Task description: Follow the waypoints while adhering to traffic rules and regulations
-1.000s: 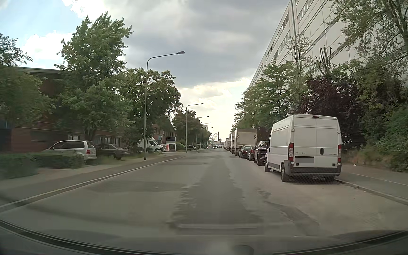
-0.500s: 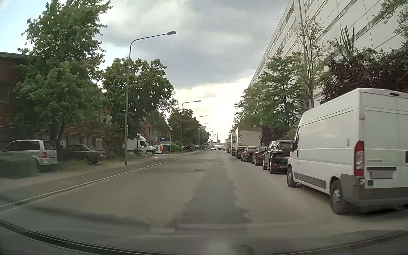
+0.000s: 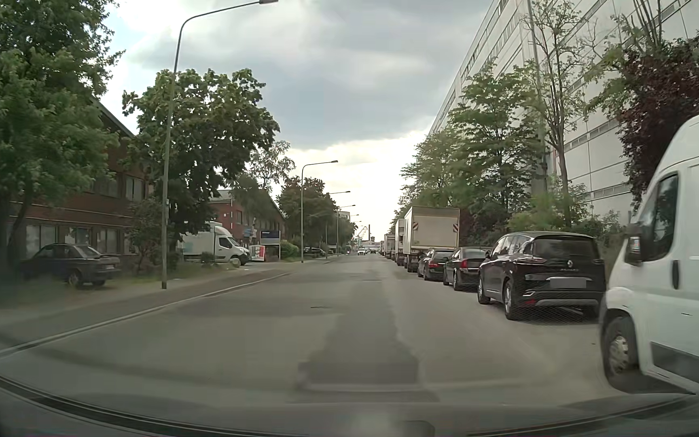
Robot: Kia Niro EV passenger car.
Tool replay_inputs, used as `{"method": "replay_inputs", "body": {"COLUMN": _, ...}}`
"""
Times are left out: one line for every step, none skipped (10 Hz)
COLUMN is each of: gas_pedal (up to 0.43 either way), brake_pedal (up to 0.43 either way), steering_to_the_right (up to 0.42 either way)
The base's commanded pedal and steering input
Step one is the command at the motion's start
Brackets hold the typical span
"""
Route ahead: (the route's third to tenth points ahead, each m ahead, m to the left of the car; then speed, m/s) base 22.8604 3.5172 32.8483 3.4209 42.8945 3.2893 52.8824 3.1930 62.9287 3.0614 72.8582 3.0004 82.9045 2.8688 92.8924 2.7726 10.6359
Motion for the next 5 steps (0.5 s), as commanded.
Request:
{"method": "replay_inputs", "body": {"gas_pedal": 0.087, "brake_pedal": 0.030, "steering_to_the_right": 0.004}}
{"method": "replay_inputs", "body": {"gas_pedal": 0.087, "brake_pedal": 0.030, "steering_to_the_right": 0.003}}
{"method": "replay_inputs", "body": {"gas_pedal": 0.087, "brake_pedal": 0.030, "steering_to_the_right": 0.003}}
{"method": "replay_inputs", "body": {"gas_pedal": 0.087, "brake_pedal": 0.030, "steering_to_the_right": 0.003}}
{"method": "replay_inputs", "body": {"gas_pedal": 0.087, "brake_pedal": 0.030, "steering_to_the_right": 0.003}}
